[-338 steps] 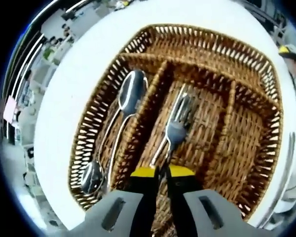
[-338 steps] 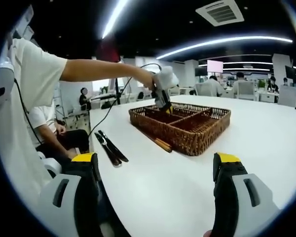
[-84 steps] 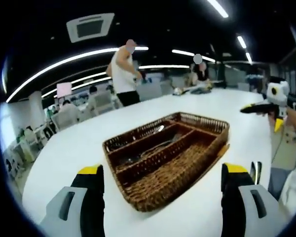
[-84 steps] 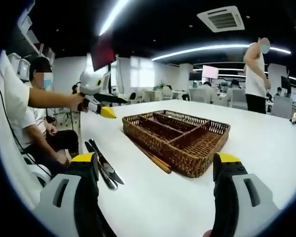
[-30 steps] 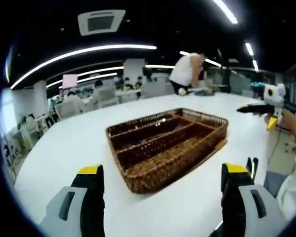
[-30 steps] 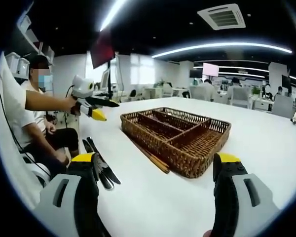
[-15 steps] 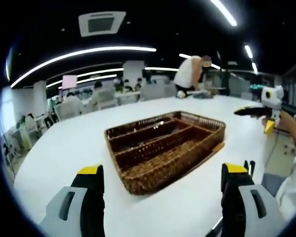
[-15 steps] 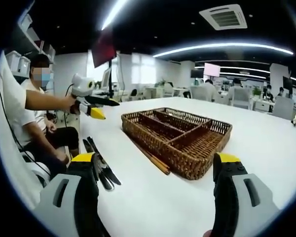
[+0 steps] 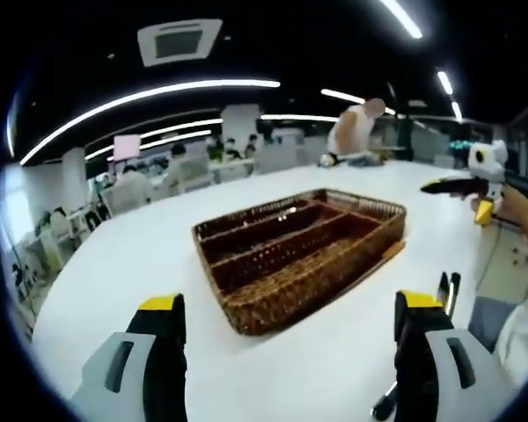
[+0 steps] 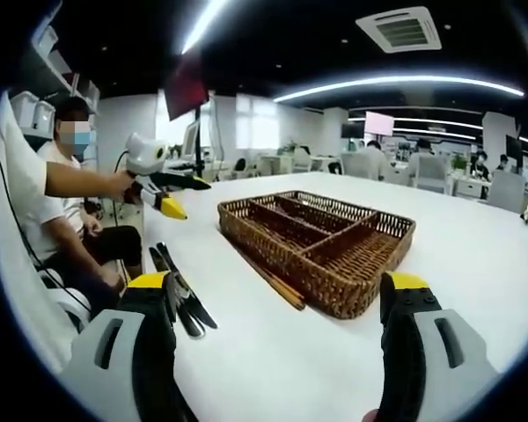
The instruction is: Arrange the knives, forks, and spoons in their matching storage slots by inserting each utensil handle-first until every utensil is classified and aligned in the correct compartment
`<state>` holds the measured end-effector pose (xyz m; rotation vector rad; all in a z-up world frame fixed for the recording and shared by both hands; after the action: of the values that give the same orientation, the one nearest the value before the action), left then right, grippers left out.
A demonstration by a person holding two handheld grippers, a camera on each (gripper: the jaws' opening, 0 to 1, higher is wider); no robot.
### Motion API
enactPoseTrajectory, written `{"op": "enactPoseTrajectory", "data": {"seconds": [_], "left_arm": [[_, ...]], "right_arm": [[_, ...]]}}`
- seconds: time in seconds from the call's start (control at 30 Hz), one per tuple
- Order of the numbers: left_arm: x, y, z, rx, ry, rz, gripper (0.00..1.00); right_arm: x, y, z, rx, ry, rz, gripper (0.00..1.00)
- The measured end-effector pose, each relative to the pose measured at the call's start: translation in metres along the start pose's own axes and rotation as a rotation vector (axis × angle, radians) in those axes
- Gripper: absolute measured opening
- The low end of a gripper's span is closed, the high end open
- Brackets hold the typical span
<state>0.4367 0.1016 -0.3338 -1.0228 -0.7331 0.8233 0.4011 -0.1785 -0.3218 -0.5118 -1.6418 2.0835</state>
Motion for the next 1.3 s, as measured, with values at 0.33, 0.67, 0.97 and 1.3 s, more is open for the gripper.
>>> {"op": "enactPoseTrajectory", "data": {"seconds": [0.33,0.67,0.97,1.3], "left_arm": [[-0.003,-0.008,0.005,-0.029,0.019,0.066,1.0],[-0.003,-0.004,0.012,-0.021,0.008,0.045,1.0],[-0.004,-0.006,0.017,-0.034,0.007,0.048,1.0],[-0.009,-0.001,0.017,-0.023,0.014,0.039,1.0]], "right_arm": [[0.002,-0.001,0.0,-0.006,-0.003,0.002,1.0],[0.006,0.0,-0.002,-0.009,-0.013,-0.005,1.0],[0.009,0.0,-0.002,-0.008,-0.012,-0.004,1.0],[0.014,-0.001,-0.004,0.012,-0.01,0.023,1.0]]}}
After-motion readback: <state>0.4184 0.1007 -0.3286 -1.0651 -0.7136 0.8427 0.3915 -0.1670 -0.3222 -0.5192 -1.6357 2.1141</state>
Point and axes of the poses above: the point that each gripper's makers call its tool centre point, and the gripper's own axes: z roughly backward along the fingers, x roughly to its left, y roughly out of its underside, the point moved 1 cm from there along z, roughly backward along the fingers, and after that the axes turned 4 degrees about -y, right-handed, at the moved point
